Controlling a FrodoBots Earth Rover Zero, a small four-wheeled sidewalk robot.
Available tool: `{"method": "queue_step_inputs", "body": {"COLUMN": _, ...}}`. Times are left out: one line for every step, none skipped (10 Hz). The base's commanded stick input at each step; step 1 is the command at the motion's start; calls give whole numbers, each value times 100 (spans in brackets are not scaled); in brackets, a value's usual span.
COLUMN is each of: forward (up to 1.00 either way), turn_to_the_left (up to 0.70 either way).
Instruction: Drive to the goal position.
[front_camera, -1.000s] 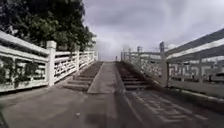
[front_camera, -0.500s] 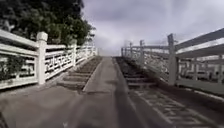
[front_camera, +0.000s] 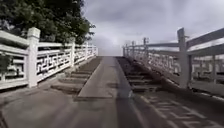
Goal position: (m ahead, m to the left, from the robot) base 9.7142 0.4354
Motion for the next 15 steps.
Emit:
{"method": "queue_step_inputs", "body": {"forward": 70, "turn_to_the_left": 0}}
{"method": "queue_step_inputs", "body": {"forward": 70, "turn_to_the_left": 0}}
{"method": "queue_step_inputs", "body": {"forward": 70, "turn_to_the_left": 0}}
{"method": "queue_step_inputs", "body": {"forward": 70, "turn_to_the_left": 0}}
{"method": "queue_step_inputs", "body": {"forward": 70, "turn_to_the_left": 0}}
{"method": "queue_step_inputs", "body": {"forward": 70, "turn_to_the_left": 0}}
{"method": "queue_step_inputs", "body": {"forward": 70, "turn_to_the_left": 0}}
{"method": "queue_step_inputs", "body": {"forward": 70, "turn_to_the_left": 0}}
{"method": "queue_step_inputs", "body": {"forward": 70, "turn_to_the_left": 0}}
{"method": "queue_step_inputs", "body": {"forward": 70, "turn_to_the_left": 0}}
{"method": "queue_step_inputs", "body": {"forward": 70, "turn_to_the_left": 0}}
{"method": "queue_step_inputs", "body": {"forward": 70, "turn_to_the_left": 0}}
{"method": "queue_step_inputs", "body": {"forward": 70, "turn_to_the_left": 0}}
{"method": "queue_step_inputs", "body": {"forward": 70, "turn_to_the_left": 0}}
{"method": "queue_step_inputs", "body": {"forward": 70, "turn_to_the_left": 0}}
